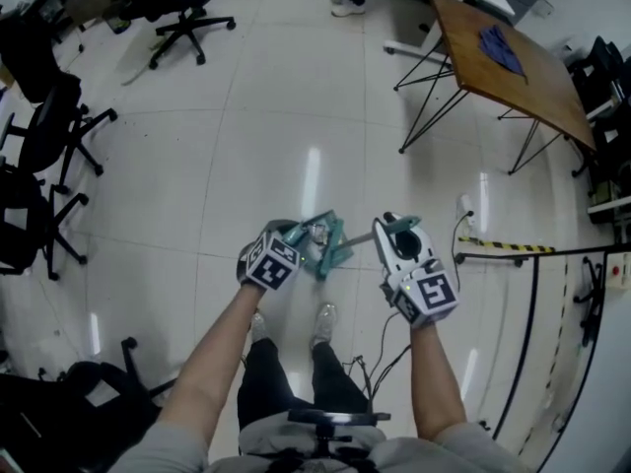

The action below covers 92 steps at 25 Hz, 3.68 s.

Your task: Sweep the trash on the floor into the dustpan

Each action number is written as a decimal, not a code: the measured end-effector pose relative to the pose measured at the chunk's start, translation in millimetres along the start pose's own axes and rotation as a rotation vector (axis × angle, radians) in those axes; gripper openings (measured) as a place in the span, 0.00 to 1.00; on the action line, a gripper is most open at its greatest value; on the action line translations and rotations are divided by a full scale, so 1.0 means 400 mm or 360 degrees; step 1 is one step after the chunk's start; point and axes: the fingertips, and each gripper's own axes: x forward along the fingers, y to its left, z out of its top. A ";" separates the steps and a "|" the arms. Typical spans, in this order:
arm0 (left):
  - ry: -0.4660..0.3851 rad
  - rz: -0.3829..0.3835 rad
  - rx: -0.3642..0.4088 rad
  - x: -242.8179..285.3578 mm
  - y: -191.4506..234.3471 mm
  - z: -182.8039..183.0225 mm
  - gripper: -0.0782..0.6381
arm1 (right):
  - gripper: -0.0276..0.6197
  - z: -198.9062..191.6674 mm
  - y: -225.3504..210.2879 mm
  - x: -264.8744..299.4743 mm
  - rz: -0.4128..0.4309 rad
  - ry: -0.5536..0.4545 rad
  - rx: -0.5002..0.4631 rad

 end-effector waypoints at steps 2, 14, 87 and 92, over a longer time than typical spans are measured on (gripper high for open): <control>0.0005 0.0002 0.0008 0.006 -0.008 0.002 0.26 | 0.18 -0.002 -0.002 -0.006 0.0008 0.0006 -0.0002; 0.0020 -0.0005 0.0001 0.016 -0.016 0.009 0.26 | 0.18 -0.009 0.004 -0.003 0.0075 0.0018 0.0031; -0.0087 -0.1279 0.0800 0.072 -0.119 -0.074 0.40 | 0.18 0.006 0.273 0.172 0.0042 0.0010 0.0061; -0.0066 -0.1295 0.0783 0.071 -0.125 -0.078 0.39 | 0.19 0.005 0.268 0.172 0.0003 -0.0002 0.0067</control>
